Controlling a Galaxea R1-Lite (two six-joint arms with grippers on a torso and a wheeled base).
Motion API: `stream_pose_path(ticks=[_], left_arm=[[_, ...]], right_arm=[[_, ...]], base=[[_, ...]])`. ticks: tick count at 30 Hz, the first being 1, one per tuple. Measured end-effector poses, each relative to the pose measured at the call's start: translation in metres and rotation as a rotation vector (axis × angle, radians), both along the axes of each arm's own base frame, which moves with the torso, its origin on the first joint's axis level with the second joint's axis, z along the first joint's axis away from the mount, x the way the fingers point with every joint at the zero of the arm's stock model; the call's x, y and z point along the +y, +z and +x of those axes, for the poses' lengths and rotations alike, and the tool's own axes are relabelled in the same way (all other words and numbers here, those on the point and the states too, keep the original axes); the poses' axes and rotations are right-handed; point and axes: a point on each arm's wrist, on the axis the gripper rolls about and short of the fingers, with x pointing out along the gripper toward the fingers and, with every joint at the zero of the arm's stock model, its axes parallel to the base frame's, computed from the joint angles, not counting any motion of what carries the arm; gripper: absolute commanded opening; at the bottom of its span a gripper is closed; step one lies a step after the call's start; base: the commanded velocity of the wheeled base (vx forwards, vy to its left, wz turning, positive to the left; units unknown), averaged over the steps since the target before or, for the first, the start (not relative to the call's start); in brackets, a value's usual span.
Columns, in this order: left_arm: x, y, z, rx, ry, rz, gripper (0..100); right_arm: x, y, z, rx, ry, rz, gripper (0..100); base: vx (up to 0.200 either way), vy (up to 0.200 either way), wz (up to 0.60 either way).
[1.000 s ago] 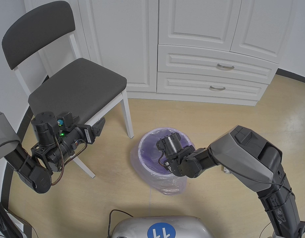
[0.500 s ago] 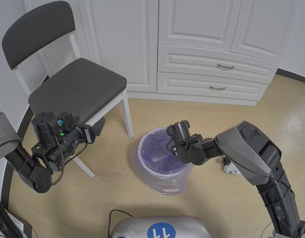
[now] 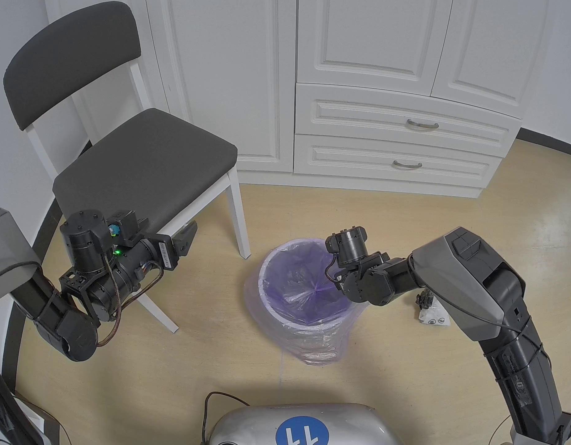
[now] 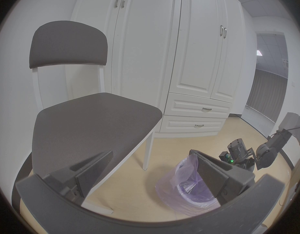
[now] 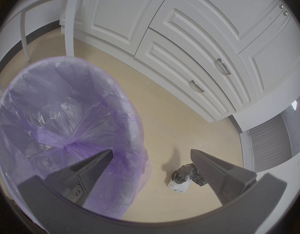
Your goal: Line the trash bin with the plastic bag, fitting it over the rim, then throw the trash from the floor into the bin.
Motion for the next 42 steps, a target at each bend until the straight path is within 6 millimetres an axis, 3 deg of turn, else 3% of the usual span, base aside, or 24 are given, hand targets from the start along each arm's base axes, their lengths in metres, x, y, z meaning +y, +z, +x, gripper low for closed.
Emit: stream_pose_path(ticks=[21, 27, 36, 42], left_arm=[[0.000, 0.000, 0.000, 0.000, 0.000, 0.000, 100], [0.000, 0.000, 0.000, 0.000, -0.001, 0.000, 100], [0.002, 0.002, 0.000, -0.007, 0.006, -0.003, 100], [0.005, 0.005, 0.000, -0.016, 0.013, -0.005, 100]], right_arm=[[-0.006, -0.002, 0.002, -0.001, -0.030, -0.018, 100], [0.007, 0.003, -0.008, 0.001, 0.000, -0.019, 100], [0.047, 0.016, -0.044, 0.006, 0.104, -0.025, 100], [0.065, 0.010, -0.061, 0.028, 0.158, -0.045, 100]], base=[[0.000, 0.000, 0.00], [0.000, 0.000, 0.00], [0.000, 0.000, 0.00], [0.000, 0.000, 0.00]])
